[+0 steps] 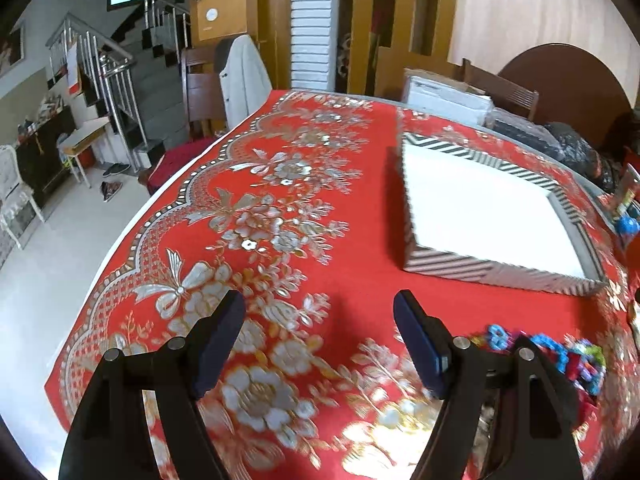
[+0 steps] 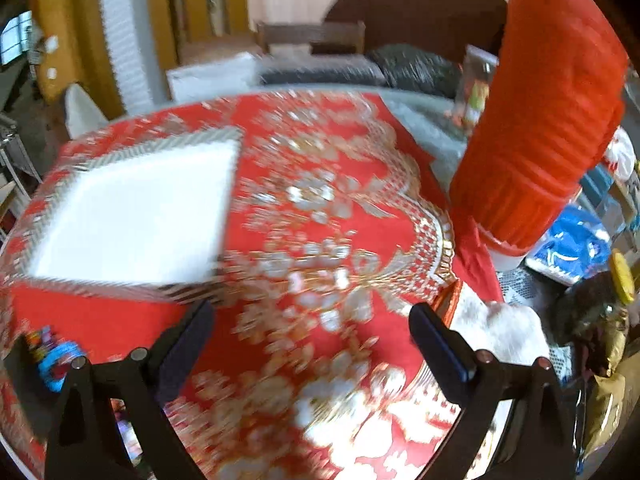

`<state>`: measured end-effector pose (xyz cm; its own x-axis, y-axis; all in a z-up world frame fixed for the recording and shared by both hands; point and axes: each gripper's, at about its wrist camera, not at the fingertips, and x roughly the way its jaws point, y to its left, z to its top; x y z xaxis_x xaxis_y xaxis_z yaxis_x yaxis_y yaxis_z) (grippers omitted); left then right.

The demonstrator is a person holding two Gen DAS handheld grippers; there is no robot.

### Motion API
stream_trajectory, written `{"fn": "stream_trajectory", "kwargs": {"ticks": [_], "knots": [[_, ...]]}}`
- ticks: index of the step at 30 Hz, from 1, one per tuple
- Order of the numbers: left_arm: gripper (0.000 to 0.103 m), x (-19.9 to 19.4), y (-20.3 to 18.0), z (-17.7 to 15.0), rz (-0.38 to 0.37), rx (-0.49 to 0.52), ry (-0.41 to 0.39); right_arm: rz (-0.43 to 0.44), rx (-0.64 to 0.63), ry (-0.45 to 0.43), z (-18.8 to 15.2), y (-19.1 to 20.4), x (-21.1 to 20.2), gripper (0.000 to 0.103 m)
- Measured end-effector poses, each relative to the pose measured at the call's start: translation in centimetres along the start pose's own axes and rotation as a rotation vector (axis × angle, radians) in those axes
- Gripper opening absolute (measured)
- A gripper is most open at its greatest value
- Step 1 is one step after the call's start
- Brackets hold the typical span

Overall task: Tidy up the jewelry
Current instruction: 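Move both grippers toward the jewelry pile beside the white tray, then grasp the black fabric scrunchie with the left gripper while the right grasps a multicolour bead bracelet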

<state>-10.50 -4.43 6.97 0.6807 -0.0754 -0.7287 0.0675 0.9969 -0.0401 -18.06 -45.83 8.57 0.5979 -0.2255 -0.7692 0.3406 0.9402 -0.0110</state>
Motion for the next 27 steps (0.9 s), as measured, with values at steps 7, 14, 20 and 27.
{"fn": "stream_trajectory", "kwargs": {"ticks": [7, 14, 20, 27], "knots": [[0.067, -2.4, -2.6, -1.3, -0.028, 0.032, -0.005, 0.133, -0.001, -0.047, -2.3, 4.4, -4.3, 0.1], [0.067, -3.9, -4.5, -2.6, -0.081, 0.053, 0.023, 0.121, -0.096, -0.056, -4.0, 7.4, -5.4, 0.1], [0.067, -3.8, -5.5, -3.7, -0.136, 0.047, 0.077, 0.159, -0.113, -0.044, -5.0, 7.4, -5.0, 0.1], [0.067, -4.1, -7.4, -3.8, -0.191, 0.078, 0.088, 0.16, -0.115, -0.044, -5.0, 7.1, -4.9, 0.1]]}}
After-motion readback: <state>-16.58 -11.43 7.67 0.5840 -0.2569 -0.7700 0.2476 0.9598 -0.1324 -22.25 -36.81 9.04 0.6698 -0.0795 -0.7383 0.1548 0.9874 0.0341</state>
